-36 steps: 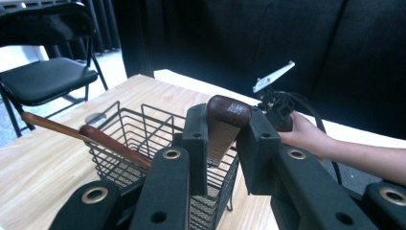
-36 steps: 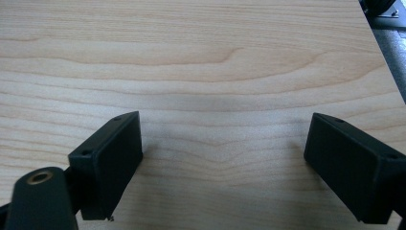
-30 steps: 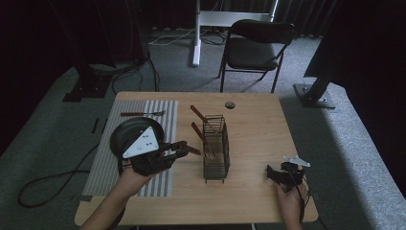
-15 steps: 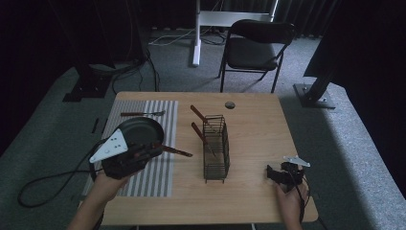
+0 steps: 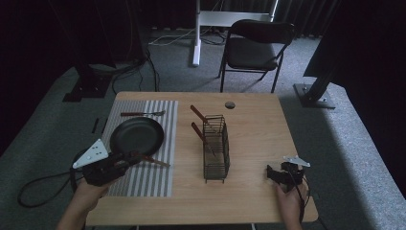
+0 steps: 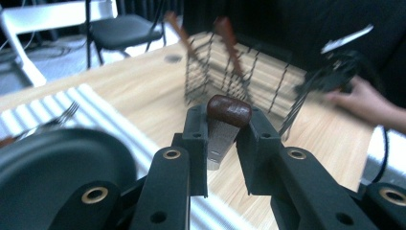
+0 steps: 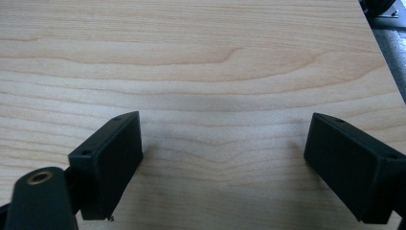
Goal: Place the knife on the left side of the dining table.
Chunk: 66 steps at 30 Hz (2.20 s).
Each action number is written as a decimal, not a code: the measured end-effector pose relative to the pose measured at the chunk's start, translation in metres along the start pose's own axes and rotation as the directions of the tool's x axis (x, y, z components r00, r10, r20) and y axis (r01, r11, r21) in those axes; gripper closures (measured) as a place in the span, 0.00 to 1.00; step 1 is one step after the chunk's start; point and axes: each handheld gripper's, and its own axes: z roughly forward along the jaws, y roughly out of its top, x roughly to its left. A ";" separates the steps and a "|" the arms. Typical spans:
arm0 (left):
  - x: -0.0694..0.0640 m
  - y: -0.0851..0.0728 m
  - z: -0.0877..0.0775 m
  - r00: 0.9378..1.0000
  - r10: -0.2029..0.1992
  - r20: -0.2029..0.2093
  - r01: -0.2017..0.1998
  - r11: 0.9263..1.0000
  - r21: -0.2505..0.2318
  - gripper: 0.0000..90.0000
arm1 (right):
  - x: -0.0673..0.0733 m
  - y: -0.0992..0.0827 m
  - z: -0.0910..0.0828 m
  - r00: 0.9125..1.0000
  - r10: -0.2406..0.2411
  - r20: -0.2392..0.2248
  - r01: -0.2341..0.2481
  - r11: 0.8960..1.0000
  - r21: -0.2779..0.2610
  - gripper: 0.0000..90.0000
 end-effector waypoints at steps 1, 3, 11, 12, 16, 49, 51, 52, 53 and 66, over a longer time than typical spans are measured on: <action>0.003 -0.004 0.000 1.000 -0.017 0.011 0.017 1.000 0.000 0.84 | 0.000 0.000 0.000 1.000 0.001 0.000 -0.001 1.000 0.000 0.13; 0.006 -0.009 -0.001 1.000 -0.026 -0.007 0.026 1.000 0.009 0.84 | 0.000 0.000 0.000 1.000 0.001 0.000 -0.001 1.000 0.000 0.13; 0.020 -0.026 0.001 0.996 -0.085 0.000 0.085 0.996 0.028 0.84 | 0.000 0.000 0.000 1.000 0.001 0.000 -0.001 1.000 0.000 0.13; 0.020 -0.026 0.001 0.996 -0.085 0.000 0.085 0.996 0.028 0.84 | 0.000 0.000 0.000 1.000 0.001 0.000 -0.001 1.000 0.000 0.13; 0.029 -0.035 0.004 0.991 -0.131 -0.005 0.131 0.991 0.030 0.84 | 0.000 0.000 0.000 1.000 0.001 0.000 -0.001 1.000 0.000 0.13; 0.096 -0.129 -0.010 0.831 -0.553 -0.052 0.555 0.832 0.014 0.73 | 0.000 0.000 0.000 1.000 0.001 0.000 -0.001 1.000 0.001 0.13; 0.098 -0.133 -0.007 0.824 -0.562 -0.075 0.565 0.825 0.024 0.70 | 0.000 0.000 0.000 1.000 0.001 0.000 -0.001 1.000 0.001 0.13; 0.099 -0.135 -0.005 0.823 -0.562 -0.086 0.566 0.824 0.033 0.69 | 0.000 0.000 0.000 1.000 0.001 0.000 -0.001 1.000 0.001 0.13; 0.100 -0.136 -0.003 0.818 -0.566 -0.105 0.572 0.819 0.041 0.67 | 0.000 0.000 0.000 1.000 0.002 0.000 -0.002 1.000 0.001 0.13; 0.089 -0.137 0.025 0.856 -0.392 -0.336 0.463 0.872 0.161 0.37 | 0.000 0.000 0.000 1.000 0.002 0.000 -0.002 1.000 0.001 0.13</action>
